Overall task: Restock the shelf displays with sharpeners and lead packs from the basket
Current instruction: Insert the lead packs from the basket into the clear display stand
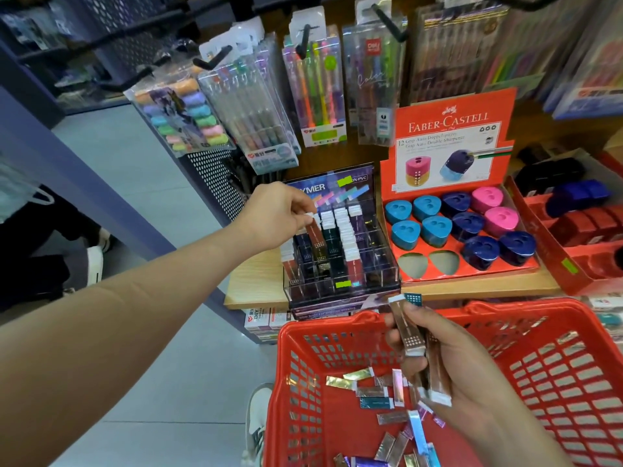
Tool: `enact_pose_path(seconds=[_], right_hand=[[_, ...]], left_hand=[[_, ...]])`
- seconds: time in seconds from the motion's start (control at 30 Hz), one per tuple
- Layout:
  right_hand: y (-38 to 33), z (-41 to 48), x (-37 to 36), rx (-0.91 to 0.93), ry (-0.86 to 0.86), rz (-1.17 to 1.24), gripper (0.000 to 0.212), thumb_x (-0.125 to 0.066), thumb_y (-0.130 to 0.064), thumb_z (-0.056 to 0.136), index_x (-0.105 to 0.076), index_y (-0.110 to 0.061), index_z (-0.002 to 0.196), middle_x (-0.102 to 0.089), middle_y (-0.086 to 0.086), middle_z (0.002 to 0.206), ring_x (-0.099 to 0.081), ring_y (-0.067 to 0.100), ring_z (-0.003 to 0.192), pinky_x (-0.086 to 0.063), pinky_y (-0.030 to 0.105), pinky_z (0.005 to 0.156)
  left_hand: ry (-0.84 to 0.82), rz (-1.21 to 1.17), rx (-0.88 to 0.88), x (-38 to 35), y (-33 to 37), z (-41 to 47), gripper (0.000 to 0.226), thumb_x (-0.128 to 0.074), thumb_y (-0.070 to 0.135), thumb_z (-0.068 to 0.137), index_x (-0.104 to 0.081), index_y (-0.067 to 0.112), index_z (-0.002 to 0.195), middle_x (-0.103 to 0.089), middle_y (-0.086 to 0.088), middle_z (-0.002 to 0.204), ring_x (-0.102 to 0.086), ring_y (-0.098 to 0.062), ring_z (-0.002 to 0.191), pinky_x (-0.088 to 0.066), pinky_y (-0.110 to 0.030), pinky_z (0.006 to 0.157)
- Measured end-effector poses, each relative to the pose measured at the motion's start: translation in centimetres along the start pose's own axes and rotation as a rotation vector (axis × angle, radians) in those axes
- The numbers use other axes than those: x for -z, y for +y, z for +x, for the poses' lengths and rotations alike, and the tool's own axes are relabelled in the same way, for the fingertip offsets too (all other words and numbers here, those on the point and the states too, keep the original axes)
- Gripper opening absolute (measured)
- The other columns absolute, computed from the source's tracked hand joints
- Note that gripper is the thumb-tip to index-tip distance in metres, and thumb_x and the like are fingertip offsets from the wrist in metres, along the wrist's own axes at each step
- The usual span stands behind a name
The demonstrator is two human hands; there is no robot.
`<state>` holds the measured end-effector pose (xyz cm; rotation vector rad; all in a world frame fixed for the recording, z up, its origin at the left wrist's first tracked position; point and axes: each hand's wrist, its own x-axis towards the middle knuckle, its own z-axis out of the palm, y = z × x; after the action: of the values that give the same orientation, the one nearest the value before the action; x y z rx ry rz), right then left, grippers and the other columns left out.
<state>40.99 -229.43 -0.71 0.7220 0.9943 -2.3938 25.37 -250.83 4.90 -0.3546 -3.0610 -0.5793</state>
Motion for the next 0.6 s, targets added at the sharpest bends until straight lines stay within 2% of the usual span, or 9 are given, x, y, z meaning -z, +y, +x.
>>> enact_pose_path(seconds=[0.1,0.23,0.3,0.4,0.47,0.53,0.6], right_hand=[[0.1,0.0,-0.3,-0.038,0.011,0.063,0.022,-0.065,-0.016,0.076,-0.068,0.001,0.090,-0.064,0.015,0.083,-0.061,0.016,0.061,-0.037,0.016,0.031],[0.3,0.2,-0.4,-0.038,0.028,0.098,0.020,-0.065,-0.013,0.076,-0.062,-0.002,0.093,-0.060,0.012,0.078,-0.062,0.015,0.060,-0.038,0.016,0.031],[0.3,0.2,-0.5,-0.036,0.027,0.083,0.021,-0.066,-0.012,0.074,-0.064,0.000,0.092,-0.060,0.012,0.075,-0.062,0.014,0.060,-0.038,0.016,0.031],[0.4,0.4,-0.6,0.001,0.023,0.028,0.016,-0.067,-0.014,0.073,-0.076,-0.003,0.079,-0.061,0.012,0.069,-0.058,0.013,0.059,-0.037,0.014,0.032],[0.5,0.4,-0.9,0.024,0.002,0.015,0.019,-0.068,-0.014,0.073,-0.075,-0.002,0.087,-0.060,0.010,0.069,-0.052,0.011,0.053,-0.036,0.014,0.033],[0.7,0.5,-1.3,0.038,-0.009,0.019,0.028,-0.069,-0.014,0.073,-0.071,-0.001,0.098,-0.061,0.009,0.073,-0.049,0.010,0.049,-0.036,0.014,0.034],[0.7,0.5,-1.6,0.060,-0.011,0.015,0.031,-0.069,-0.011,0.073,-0.068,0.000,0.102,-0.063,0.010,0.076,-0.050,0.010,0.049,-0.035,0.013,0.034]], left_hand=[[-0.030,0.033,-0.005,0.3,-0.7,0.2,0.016,-0.071,0.020,0.085,-0.075,0.016,0.100,-0.072,0.001,0.098,-0.063,-0.009,0.087,-0.047,-0.021,0.084],[-0.070,0.104,-0.068,-0.7,-0.4,-0.1,0.018,-0.070,0.022,0.086,-0.074,0.016,0.102,-0.072,0.001,0.097,-0.062,-0.009,0.085,-0.048,-0.024,0.083],[-0.071,0.167,-0.137,-1.5,-0.2,-0.3,0.019,-0.068,0.022,0.087,-0.073,0.015,0.104,-0.070,0.001,0.099,-0.060,-0.010,0.086,-0.048,-0.025,0.081],[-0.055,0.269,-0.208,-2.1,-0.4,-0.6,0.021,-0.064,0.026,0.090,-0.068,0.016,0.108,-0.065,0.000,0.102,-0.058,-0.017,0.095,-0.048,-0.033,0.085],[-0.070,0.331,-0.232,-2.3,-0.4,-0.8,0.024,-0.063,0.029,0.090,-0.065,0.017,0.110,-0.063,0.000,0.103,-0.057,-0.017,0.097,-0.047,-0.032,0.084],[-0.046,0.272,-0.191,-1.8,-0.2,-0.9,0.025,-0.066,0.032,0.088,-0.066,0.016,0.107,-0.065,0.001,0.098,-0.059,-0.015,0.091,-0.049,-0.031,0.082],[0.004,0.027,-0.034,-0.3,0.4,-1.0,0.020,-0.067,0.031,0.088,-0.072,0.014,0.096,-0.069,0.003,0.084,-0.063,-0.010,0.078,-0.054,-0.031,0.076]])
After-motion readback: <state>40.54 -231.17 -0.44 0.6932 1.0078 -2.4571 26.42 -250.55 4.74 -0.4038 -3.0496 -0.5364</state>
